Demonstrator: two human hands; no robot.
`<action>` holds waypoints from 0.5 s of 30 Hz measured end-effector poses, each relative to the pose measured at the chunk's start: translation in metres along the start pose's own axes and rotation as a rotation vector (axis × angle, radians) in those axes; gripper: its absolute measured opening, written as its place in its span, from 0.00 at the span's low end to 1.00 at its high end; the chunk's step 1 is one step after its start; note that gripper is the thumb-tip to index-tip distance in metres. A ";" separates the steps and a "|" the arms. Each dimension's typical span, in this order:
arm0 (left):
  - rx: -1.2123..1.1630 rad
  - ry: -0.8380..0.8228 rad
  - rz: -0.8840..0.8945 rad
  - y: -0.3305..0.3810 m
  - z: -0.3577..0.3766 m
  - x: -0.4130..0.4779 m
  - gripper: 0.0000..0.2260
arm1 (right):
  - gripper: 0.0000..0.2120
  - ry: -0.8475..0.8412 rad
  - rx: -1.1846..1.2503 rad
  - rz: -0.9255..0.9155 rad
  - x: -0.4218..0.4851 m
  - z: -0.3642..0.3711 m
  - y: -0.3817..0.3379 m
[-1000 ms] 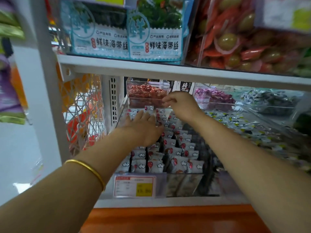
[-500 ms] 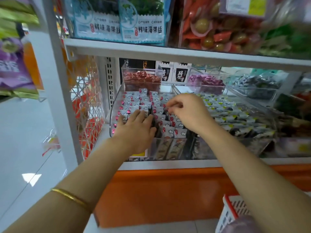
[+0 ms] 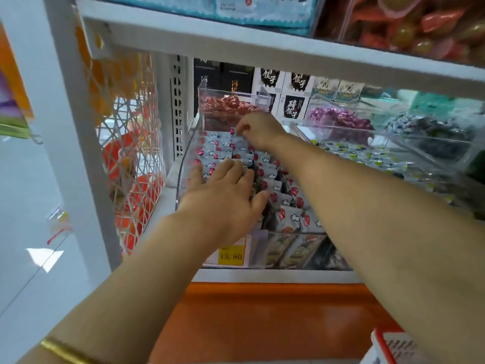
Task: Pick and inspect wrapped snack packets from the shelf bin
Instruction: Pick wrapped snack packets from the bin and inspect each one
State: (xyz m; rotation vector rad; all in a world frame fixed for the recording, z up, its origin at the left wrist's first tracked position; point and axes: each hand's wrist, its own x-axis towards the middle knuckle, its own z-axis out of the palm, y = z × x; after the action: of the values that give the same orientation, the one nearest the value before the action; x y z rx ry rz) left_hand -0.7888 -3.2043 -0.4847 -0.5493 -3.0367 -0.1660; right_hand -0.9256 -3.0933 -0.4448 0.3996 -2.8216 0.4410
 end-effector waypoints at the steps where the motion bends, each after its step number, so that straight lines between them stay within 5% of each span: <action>1: -0.005 -0.002 0.004 0.001 0.000 0.001 0.28 | 0.11 -0.039 -0.027 0.005 0.004 0.003 0.000; 15: -0.053 -0.045 -0.013 0.001 -0.004 0.004 0.27 | 0.02 -0.065 -0.213 -0.064 -0.013 -0.008 -0.001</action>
State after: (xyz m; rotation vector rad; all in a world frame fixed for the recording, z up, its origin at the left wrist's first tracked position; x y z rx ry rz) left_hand -0.7919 -3.2029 -0.4806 -0.5438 -3.0877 -0.2383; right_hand -0.9115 -3.0882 -0.4406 0.4646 -2.8705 0.1149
